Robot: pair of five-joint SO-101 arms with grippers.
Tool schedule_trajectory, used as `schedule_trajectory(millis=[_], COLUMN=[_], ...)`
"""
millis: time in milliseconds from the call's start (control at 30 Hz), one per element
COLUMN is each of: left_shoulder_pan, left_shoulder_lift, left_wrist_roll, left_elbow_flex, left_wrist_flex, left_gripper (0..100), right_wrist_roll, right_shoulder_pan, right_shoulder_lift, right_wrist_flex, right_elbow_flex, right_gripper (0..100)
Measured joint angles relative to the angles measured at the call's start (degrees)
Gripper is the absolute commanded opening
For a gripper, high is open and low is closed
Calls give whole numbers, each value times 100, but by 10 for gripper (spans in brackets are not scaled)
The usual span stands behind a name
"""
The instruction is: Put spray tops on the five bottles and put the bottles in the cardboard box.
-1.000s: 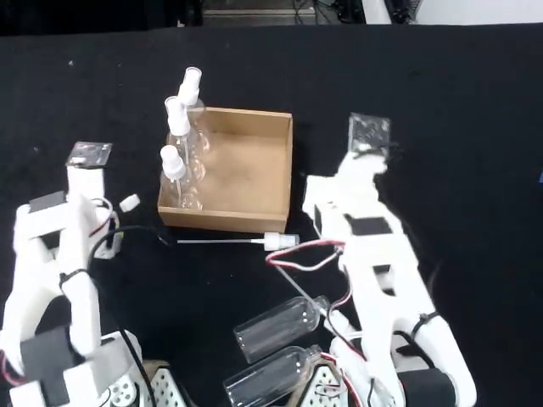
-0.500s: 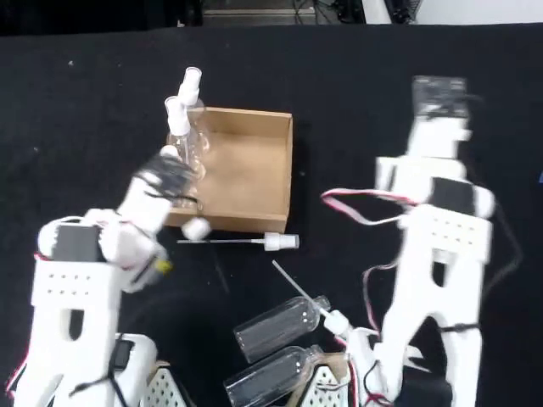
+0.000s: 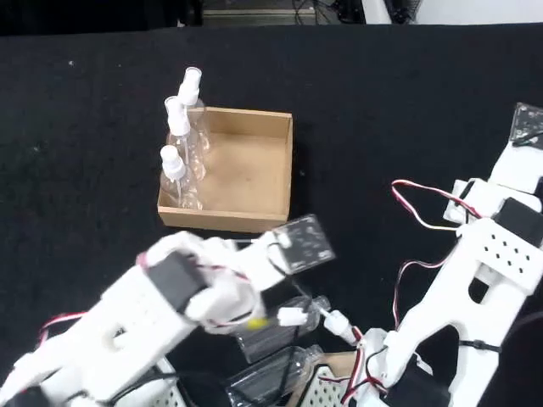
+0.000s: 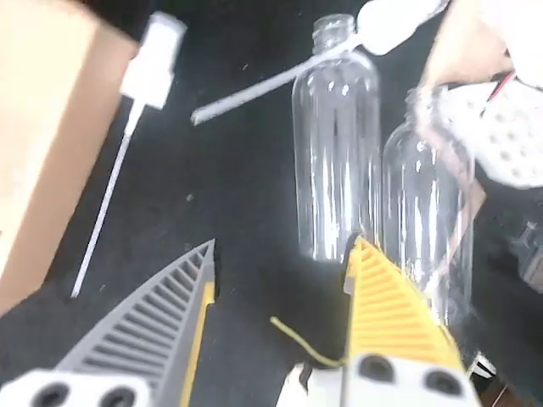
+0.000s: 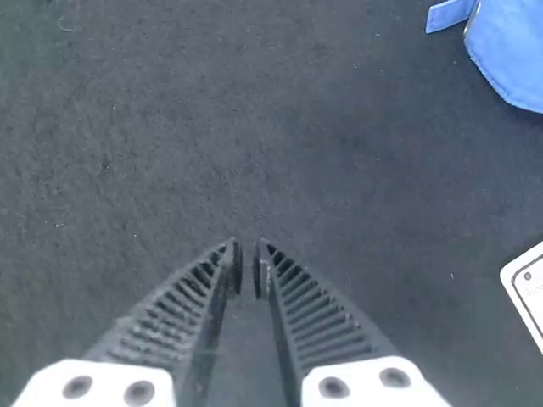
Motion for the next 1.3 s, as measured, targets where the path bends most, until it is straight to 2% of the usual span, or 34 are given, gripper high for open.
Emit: schedule_trajectory(millis=[167,333,433,567,700,833,1300], left_shoulder_pan=[9,53,70,70,88,264,387], left_shoulder_lift=[1196,1820,1855,1855,1855,1873,1213], left_wrist_roll=[70,88,123,545,721,712,554], left_elbow_flex=[123,123,123,123,123,132,369], left_wrist_flex=[-809,-993,-1029,-1029,-1029,-1029,-457], left_gripper=[240,267,291,292,292,292,291], right_wrist_roll=[18,220,299,325,325,325,325], right_shoulder_pan=[0,0,0,0,334,624,651], right_shoulder_lift=[0,0,0,0,0,0,0], right_wrist_flex=[0,0,0,0,0,0,0], right_elbow_flex=[0,0,0,0,0,-70,-79], right_gripper=[30,30,30,30,30,30,30])
